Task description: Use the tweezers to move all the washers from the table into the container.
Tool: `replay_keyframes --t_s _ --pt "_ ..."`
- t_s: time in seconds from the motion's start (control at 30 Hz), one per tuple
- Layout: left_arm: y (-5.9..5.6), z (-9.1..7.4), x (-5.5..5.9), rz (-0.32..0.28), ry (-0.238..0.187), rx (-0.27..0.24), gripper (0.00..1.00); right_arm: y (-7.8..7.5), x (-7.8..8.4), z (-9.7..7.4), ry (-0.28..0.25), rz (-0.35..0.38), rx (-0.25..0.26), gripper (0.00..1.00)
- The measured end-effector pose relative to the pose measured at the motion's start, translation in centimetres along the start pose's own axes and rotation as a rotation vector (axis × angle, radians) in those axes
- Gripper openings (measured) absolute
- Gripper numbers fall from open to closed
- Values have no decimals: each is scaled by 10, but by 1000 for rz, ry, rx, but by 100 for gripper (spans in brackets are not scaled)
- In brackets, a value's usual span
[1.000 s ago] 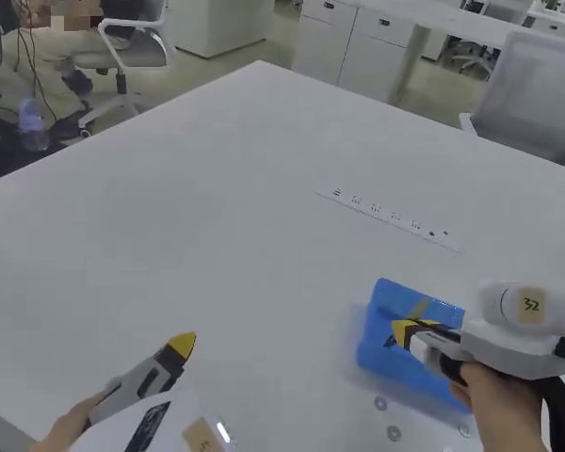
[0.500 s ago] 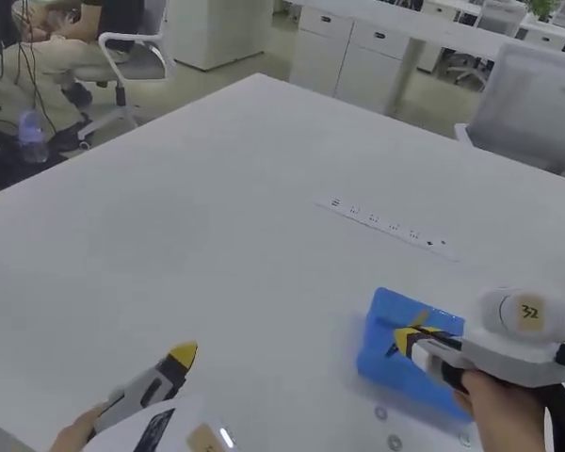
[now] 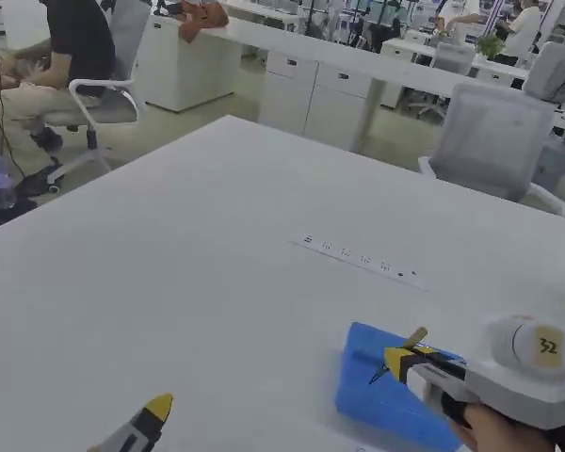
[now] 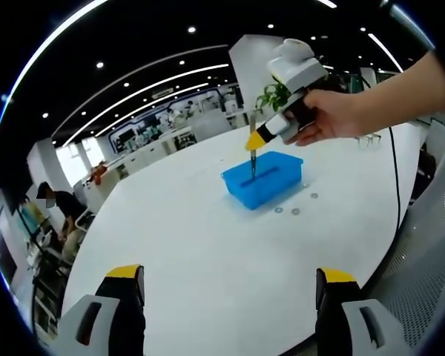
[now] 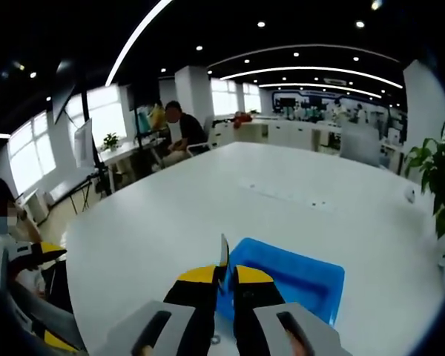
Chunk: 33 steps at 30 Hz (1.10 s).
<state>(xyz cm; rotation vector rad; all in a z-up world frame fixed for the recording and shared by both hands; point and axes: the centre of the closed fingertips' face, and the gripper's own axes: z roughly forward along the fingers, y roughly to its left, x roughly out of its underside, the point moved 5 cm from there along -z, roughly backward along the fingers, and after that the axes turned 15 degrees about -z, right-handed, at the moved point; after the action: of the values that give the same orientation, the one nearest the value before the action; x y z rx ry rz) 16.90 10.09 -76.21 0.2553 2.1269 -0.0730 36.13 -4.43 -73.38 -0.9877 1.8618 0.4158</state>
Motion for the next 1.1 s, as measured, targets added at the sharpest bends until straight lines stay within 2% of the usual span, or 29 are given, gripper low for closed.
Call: replay_keyframes --t_s 0.2,0.33,0.43,0.6,0.8,0.93,1.1 --pt "-1 0 -1 -2 -7 2 99 4 -4 -11 -30 26 8 4" --pt "0 -2 -3 -12 -29 -1 99 7 -5 -18 -44 27 11 4" --pt "1 -1 -1 -6 -16 -5 98 11 -3 -23 -43 24 7 4" --pt "3 -1 -1 -16 -19 -5 98 12 5 -28 -37 18 12 4" --pt "3 -1 -3 -8 -31 -9 98 14 12 -29 -27 51 10 4" --pt "2 -2 -3 -19 -29 -1 93 16 16 -27 -15 47 3 4" --pt "2 -1 -3 -16 -23 -7 96 18 24 -21 11 44 -13 4"
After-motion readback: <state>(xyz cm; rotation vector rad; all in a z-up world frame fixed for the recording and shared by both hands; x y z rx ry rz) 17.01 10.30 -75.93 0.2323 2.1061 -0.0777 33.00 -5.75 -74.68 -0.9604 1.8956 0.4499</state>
